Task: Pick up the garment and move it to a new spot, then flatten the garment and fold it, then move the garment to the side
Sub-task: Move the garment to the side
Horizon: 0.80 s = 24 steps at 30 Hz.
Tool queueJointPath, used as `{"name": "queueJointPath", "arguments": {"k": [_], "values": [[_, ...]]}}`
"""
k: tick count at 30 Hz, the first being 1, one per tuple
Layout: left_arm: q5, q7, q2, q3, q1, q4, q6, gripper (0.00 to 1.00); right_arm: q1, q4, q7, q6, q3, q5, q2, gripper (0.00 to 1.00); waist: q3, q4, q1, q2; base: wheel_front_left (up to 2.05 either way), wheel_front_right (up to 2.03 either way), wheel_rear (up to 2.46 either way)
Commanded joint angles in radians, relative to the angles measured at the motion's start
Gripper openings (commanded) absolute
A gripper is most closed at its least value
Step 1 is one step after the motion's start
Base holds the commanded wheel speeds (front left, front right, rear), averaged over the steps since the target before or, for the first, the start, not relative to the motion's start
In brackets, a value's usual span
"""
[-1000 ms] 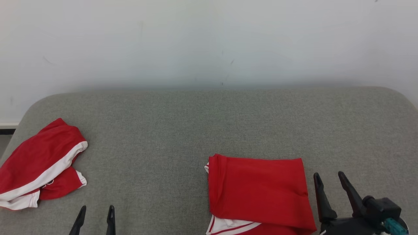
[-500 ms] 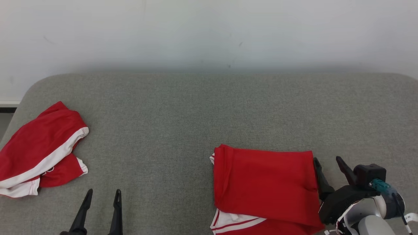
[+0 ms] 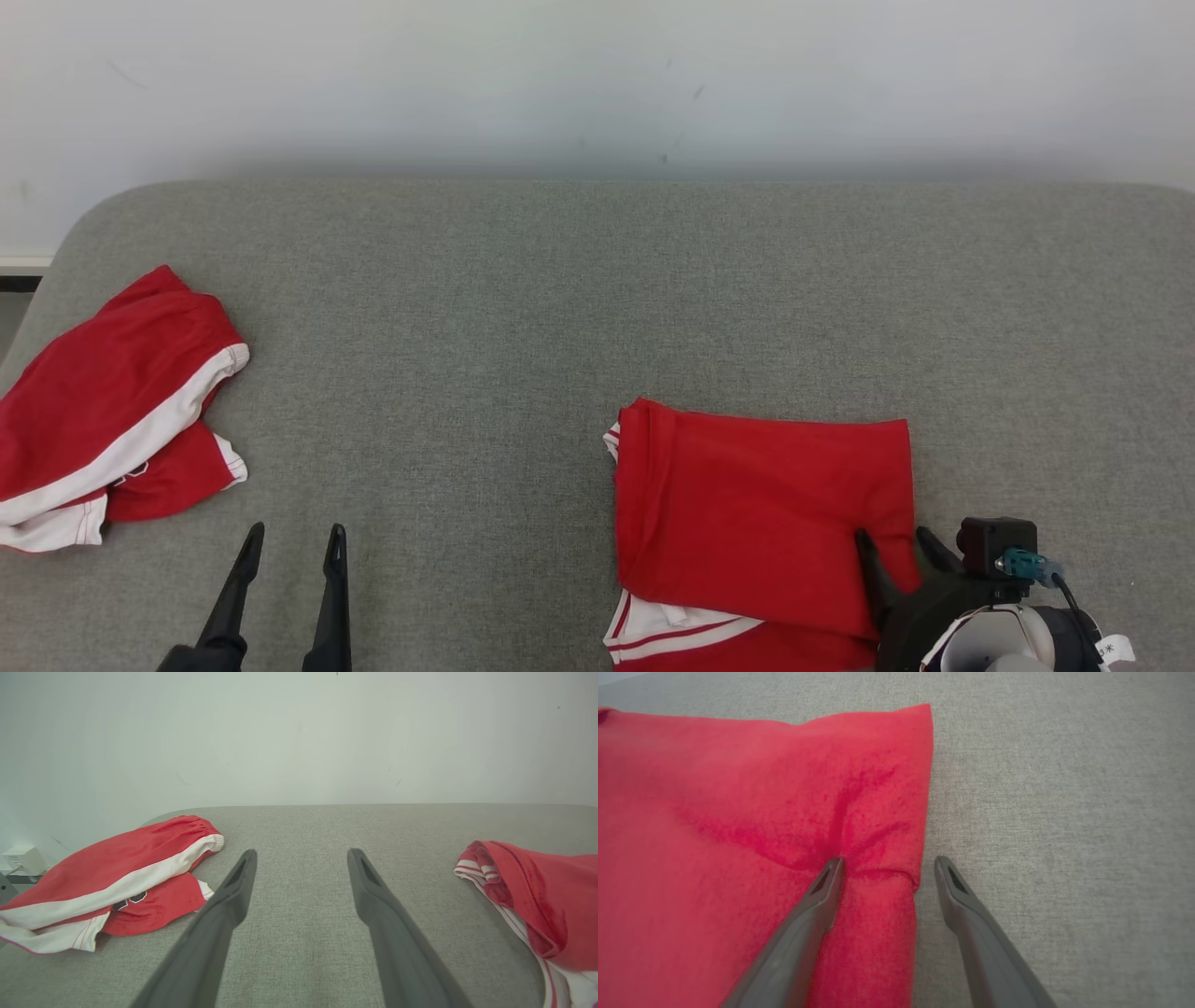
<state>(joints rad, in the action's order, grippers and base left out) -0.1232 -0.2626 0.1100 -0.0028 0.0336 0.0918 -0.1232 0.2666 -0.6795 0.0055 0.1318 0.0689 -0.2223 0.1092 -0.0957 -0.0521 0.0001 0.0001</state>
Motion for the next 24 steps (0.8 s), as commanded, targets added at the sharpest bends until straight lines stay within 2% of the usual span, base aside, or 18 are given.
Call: {"name": "queueJointPath", "arguments": {"k": [1, 3, 4, 9, 16, 24], "values": [[-0.003, -0.003, 0.001, 0.001, -0.012, 0.001, 0.001, 1.0, -0.006, -0.015, 0.008, -0.002, 0.008, -0.006, -0.008, 1.0, -0.001, 0.001, -0.0001, -0.0001, 0.0, 0.0, 0.0], [-0.002, -0.003, 0.001, 0.0, -0.015, 0.001, 0.0, 1.0, -0.003, -0.041, 0.013, -0.001, 0.026, -0.017, -0.019, 0.18, -0.003, 0.002, -0.0001, -0.0001, 0.0, 0.0, 0.0], [-0.001, -0.003, 0.001, 0.0, -0.017, 0.001, 0.0, 1.0, 0.001, -0.049, 0.013, -0.001, 0.034, -0.026, -0.024, 0.0, -0.005, 0.003, -0.0001, -0.0001, 0.0, 0.0, 0.0], [-0.001, -0.003, 0.0, 0.004, -0.023, -0.002, -0.001, 1.0, 0.072, -0.075, -0.003, -0.002, 0.047, -0.038, -0.01, 0.0, -0.019, 0.008, -0.0001, -0.0001, 0.0, 0.0, 0.0], [-0.005, -0.003, 0.002, 0.007, -0.052, -0.018, -0.002, 1.0, 0.255, -0.088, -0.012, -0.002, 0.081, -0.049, 0.027, 0.0, -0.081, 0.016, -0.0001, -0.0001, 0.0, 0.0, 0.0], [-0.016, -0.003, -0.004, 0.012, -0.134, -0.098, -0.004, 1.0, 0.495, -0.119, -0.014, -0.002, 0.096, -0.066, 0.123, 0.0, -0.242, 0.038, -0.0001, -0.0001, 0.0, 0.0, 0.0]]}}
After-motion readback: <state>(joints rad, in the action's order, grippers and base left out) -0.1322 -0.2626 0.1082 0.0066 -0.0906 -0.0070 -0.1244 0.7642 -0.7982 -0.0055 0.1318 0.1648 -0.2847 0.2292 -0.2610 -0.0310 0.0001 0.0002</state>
